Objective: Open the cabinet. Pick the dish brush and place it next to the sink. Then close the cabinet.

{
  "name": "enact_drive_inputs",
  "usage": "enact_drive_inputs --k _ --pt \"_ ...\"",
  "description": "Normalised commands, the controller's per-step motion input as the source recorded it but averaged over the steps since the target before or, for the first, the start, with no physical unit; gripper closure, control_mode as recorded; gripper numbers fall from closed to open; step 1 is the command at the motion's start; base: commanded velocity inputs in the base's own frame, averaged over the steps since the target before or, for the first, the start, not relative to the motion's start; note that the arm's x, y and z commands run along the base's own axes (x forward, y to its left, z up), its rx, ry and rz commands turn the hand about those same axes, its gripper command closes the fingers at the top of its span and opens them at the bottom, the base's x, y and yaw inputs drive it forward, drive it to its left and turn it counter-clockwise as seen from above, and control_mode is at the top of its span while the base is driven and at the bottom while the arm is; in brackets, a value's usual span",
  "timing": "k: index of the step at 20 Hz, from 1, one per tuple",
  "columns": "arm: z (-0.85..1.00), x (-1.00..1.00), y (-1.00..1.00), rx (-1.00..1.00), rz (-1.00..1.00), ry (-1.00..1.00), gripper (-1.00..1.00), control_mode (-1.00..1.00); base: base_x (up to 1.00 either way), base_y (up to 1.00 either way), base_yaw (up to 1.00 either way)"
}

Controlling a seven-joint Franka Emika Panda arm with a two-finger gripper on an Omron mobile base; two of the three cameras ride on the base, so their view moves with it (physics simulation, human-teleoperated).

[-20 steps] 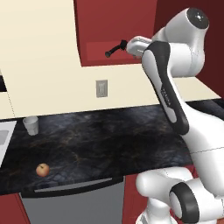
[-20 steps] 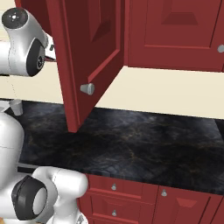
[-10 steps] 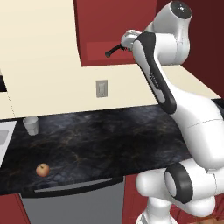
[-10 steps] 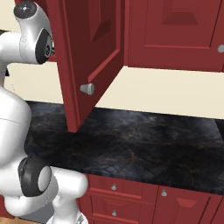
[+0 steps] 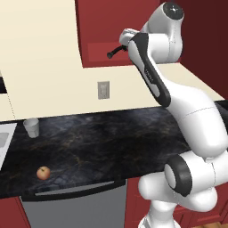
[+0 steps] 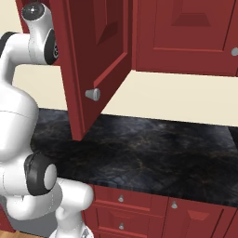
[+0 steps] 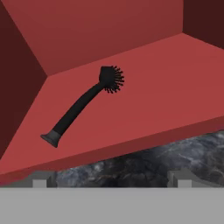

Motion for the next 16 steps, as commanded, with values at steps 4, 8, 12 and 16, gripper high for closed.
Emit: enact_drive_inputs --k 4,8,12,16 --pt "-0.06 0.39 0.15 0.0 -0.01 0.0 -1.0 -1.0 0.0 0.0 0.0" --pt "-0.27 0.49 0.16 0.0 0.0 0.0 -1.0 -1.0 0.0 0.0 0.0" --pt "-0.14 0.54 0.13 0.0 0.0 0.0 -1.0 -1.0 0.0 0.0 0.0" --pt "0.0 0.4 0.06 -0.03 -0.02 0.0 -1.0 -1.0 0.0 0.0 0.0"
